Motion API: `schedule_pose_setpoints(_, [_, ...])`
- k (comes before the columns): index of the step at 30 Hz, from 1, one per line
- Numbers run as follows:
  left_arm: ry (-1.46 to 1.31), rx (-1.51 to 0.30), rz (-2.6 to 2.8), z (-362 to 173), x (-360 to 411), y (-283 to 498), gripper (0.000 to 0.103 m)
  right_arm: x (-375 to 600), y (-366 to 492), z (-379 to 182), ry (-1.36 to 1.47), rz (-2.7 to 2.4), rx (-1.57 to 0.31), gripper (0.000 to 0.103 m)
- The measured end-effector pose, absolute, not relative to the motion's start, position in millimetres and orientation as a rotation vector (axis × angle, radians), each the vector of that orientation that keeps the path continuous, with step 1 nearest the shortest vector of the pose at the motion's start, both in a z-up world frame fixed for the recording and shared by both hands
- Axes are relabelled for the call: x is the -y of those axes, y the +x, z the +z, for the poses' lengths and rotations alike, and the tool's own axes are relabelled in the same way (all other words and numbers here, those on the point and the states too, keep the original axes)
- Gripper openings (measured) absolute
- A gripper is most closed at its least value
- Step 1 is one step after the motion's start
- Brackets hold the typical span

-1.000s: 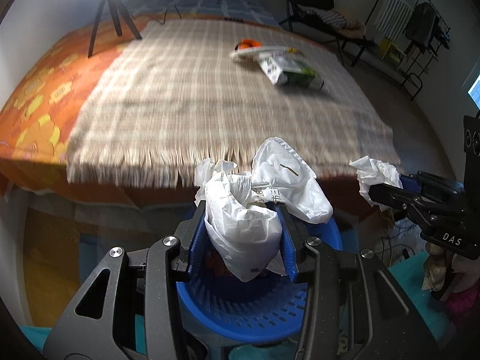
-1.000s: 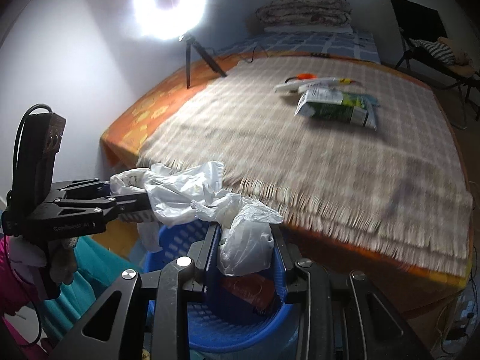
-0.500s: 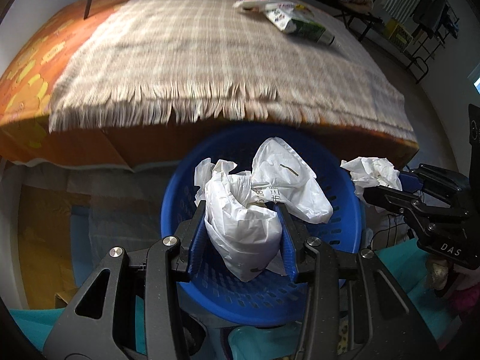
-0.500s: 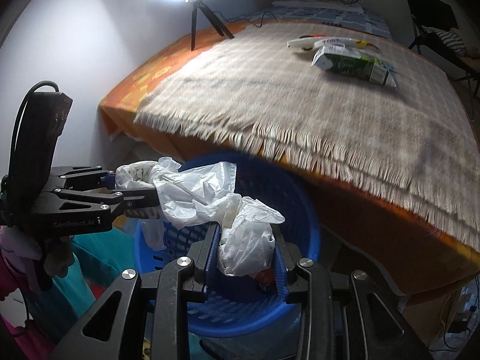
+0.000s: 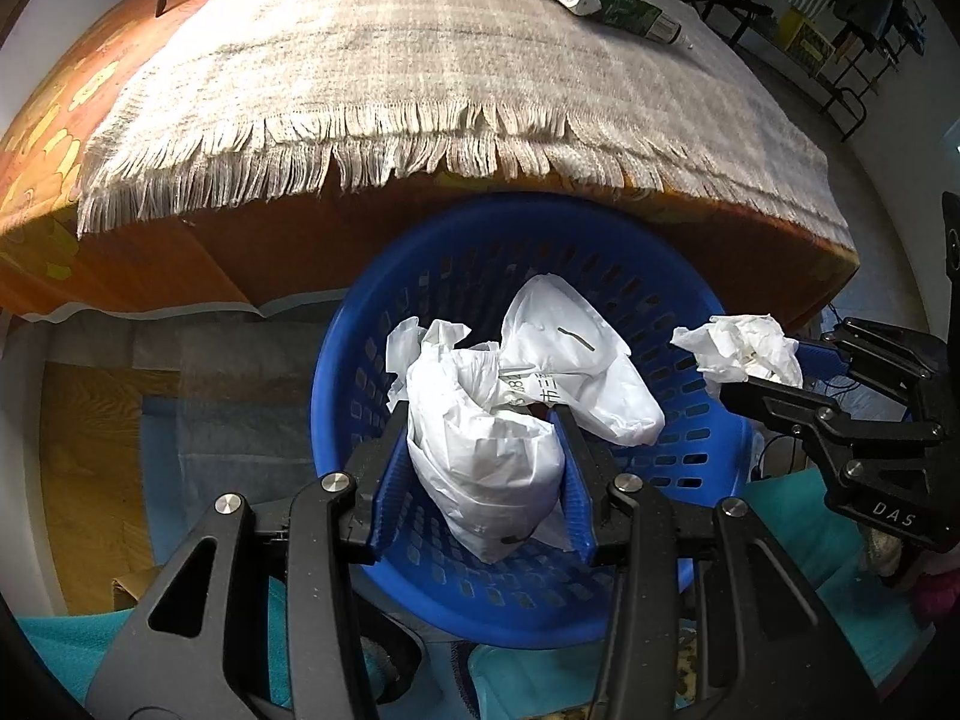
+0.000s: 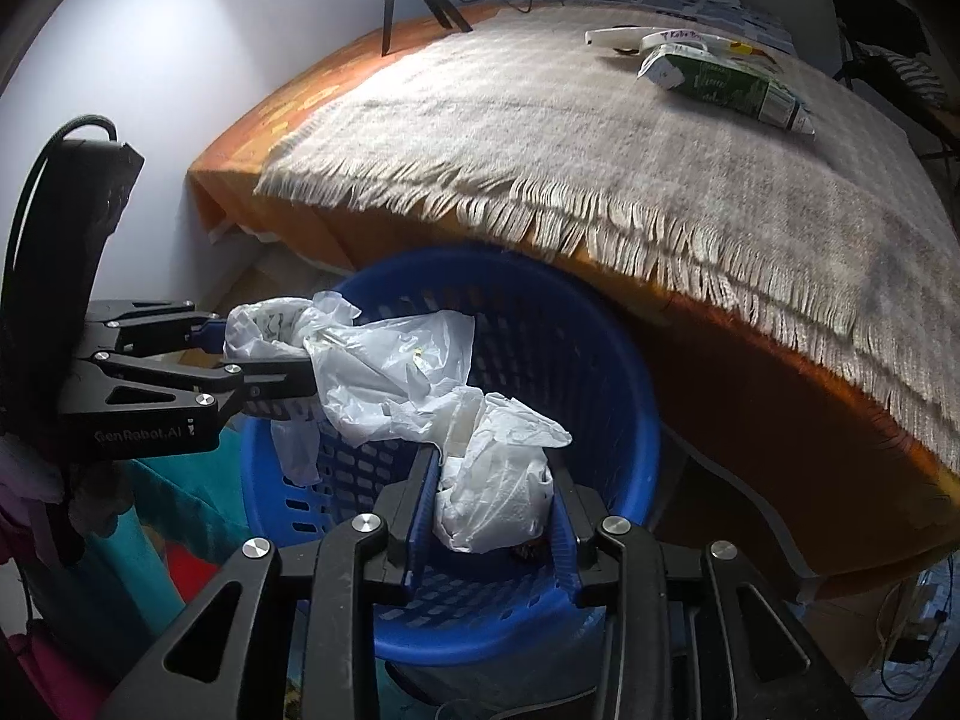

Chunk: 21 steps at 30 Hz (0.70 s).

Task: Collect trash
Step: 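Open both tools to drop the bag and tissue into the basket, then raise both tools from the basket back over the bed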

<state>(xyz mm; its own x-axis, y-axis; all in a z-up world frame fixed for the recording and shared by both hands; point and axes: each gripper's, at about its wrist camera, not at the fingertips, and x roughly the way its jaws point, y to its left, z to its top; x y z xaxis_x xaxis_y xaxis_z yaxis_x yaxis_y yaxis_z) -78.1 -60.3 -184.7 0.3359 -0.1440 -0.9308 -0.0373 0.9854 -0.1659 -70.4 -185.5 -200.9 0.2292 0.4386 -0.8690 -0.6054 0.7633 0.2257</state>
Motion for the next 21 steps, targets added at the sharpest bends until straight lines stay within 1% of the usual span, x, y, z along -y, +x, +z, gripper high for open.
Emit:
schedule_pose_setpoints(1, [-0.166, -1.23, -0.068, -185.4, 60.7, -78.3, 0.045, 184.8, -70.5, -201.5, -0.174, 0.724, -1.132, 0.037])
schedule_pose_setpoints(2, [-0.164, -1.23, -0.067, -186.0, 61.6, -78.3, 0.047, 184.5, -70.5, -202.8, -0.177, 0.723, -1.137, 0.041])
schedule_pose_setpoints(5, [-0.16, -1.237, -0.056, -188.9, 62.8, -78.8, 0.05, 184.8, -70.3, -204.3, -0.177, 0.72, -1.143, 0.056])
schedule_pose_setpoints(7, [-0.163, -1.239, -0.047, -190.3, 63.2, -78.4, 0.057, 185.4, -70.1, -204.5, -0.177, 0.716, -1.143, 0.062])
schedule_pose_setpoints(8, [-0.164, -1.238, -0.041, -190.9, 61.7, -77.8, 0.064, 185.5, -69.9, -204.5, -0.178, 0.711, -1.143, 0.066])
schedule_pose_setpoints(9, [-0.164, -1.235, -0.036, -190.8, 60.2, -78.0, 0.068, 185.4, -69.7, -204.5, -0.18, 0.706, -1.142, 0.071])
schedule_pose_setpoints(12, [-0.162, -1.232, -0.027, -190.1, 57.2, -77.1, 0.071, 185.3, -69.7, -204.3, -0.186, 0.689, -1.14, 0.083])
schedule_pose_setpoints(18, [-0.161, -1.244, -0.017, -192.2, 54.2, -74.6, 0.071, 183.9, -68.7, -206.7, -0.202, 0.675, -1.154, 0.09])
schedule_pose_setpoints(21, [-0.164, -1.242, -0.011, -191.4, 56.1, -75.3, 0.071, 182.5, -68.3, -207.8, -0.212, 0.673, -1.157, 0.091])
